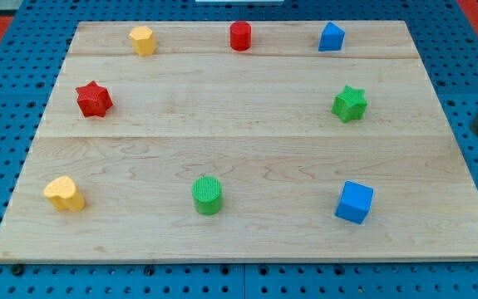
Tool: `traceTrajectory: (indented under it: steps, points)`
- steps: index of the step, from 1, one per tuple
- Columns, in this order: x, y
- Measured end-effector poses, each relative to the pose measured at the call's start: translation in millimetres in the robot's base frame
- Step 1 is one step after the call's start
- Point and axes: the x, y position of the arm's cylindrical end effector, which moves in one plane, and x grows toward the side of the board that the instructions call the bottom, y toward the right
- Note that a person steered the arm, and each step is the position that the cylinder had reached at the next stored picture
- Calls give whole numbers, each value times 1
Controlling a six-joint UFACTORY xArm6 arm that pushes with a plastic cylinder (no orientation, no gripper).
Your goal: Slide the blue cube slightly up
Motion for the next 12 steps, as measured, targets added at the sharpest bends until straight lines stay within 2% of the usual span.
traceTrajectory:
  steps: [1,2,3,5,6,7,8,9,10,11,12]
  points:
    - [81,-57]
    - [132,-156]
    - [121,-251]
    - [47,-173]
    - [58,-135]
    - [78,-139]
    - [84,-68]
    - [44,-66]
    - [-10,-99]
    - [-53,-95]
    - [-39,-34]
